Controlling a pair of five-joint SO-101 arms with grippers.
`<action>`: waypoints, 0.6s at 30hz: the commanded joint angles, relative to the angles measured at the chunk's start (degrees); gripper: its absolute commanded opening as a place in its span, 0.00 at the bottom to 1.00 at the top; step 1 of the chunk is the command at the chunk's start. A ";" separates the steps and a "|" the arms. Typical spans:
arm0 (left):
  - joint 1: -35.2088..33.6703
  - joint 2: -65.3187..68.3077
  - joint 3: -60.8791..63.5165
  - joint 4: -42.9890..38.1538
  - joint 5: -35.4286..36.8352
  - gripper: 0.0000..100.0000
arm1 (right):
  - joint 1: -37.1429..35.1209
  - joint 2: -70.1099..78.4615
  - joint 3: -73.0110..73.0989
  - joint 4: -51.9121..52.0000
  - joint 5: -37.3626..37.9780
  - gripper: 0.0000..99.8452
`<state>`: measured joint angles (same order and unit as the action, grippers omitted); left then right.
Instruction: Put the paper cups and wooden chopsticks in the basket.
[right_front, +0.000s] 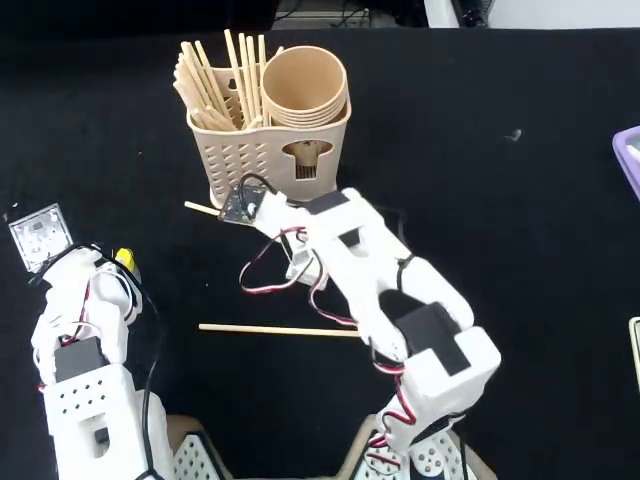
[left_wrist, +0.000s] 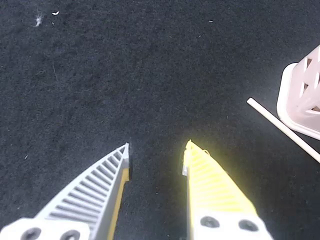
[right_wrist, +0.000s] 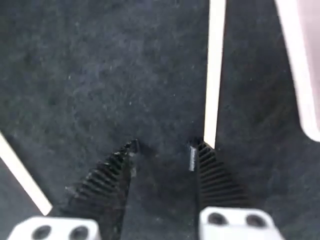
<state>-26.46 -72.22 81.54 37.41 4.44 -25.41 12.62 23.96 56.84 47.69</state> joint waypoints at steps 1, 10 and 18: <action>-0.13 -0.79 -0.48 -0.88 0.00 0.18 | 0.79 0.22 -3.12 3.96 2.46 0.06; -0.13 -0.79 -0.48 -0.97 0.00 0.18 | 0.79 -8.57 -3.82 9.93 2.02 0.01; -0.13 -0.79 -0.48 -0.97 0.00 0.18 | 0.88 -6.20 -4.18 2.20 -5.01 0.23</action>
<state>-26.46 -72.22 81.54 37.41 4.44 -25.23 5.85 22.20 61.85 44.26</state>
